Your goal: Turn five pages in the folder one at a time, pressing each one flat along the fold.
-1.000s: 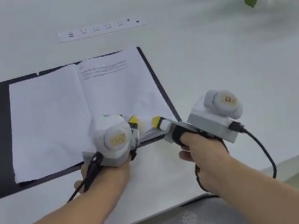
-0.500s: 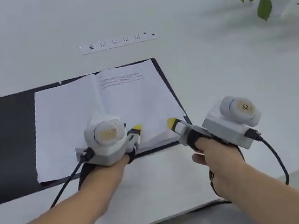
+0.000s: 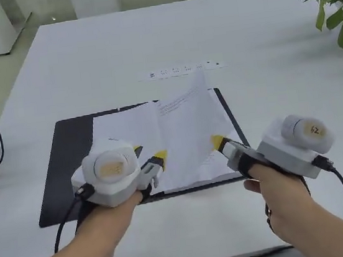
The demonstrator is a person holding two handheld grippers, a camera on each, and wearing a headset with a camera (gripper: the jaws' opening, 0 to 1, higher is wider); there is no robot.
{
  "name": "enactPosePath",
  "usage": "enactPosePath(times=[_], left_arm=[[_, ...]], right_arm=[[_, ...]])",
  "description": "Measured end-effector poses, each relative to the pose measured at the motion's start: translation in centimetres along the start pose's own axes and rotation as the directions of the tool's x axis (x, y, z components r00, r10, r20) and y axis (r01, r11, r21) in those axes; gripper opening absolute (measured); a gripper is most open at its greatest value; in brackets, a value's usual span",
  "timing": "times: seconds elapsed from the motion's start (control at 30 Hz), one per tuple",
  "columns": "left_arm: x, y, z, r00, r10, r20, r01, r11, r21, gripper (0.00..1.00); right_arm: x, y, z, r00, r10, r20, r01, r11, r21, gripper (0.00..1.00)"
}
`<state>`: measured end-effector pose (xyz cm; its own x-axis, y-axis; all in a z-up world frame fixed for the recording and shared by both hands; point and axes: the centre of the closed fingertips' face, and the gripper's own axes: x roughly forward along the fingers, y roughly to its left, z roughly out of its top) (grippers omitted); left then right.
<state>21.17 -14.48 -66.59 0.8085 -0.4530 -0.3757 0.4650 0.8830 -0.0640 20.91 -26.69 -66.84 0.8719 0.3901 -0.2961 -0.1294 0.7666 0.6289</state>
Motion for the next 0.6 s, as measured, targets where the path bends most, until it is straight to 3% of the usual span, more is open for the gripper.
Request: enactPosePath(times=[0.27, 0.6], left_arm=[[-4.2, 3.2, 0.6, 0.9985, 0.052, 0.015, -0.052, 0.999, 0.006, 0.30], [-7.5, 7.0, 1.1, 0.9918, 0.121, 0.040, -0.121, 0.993, 0.001, 0.30]], right_arm=[[0.8, 2.9, -0.7, 0.9992, 0.035, -0.017, -0.036, 0.998, -0.058, 0.00], [3.0, 6.6, -2.8, 0.9933, 0.084, -0.080, -0.094, 0.986, -0.134, 0.00]])
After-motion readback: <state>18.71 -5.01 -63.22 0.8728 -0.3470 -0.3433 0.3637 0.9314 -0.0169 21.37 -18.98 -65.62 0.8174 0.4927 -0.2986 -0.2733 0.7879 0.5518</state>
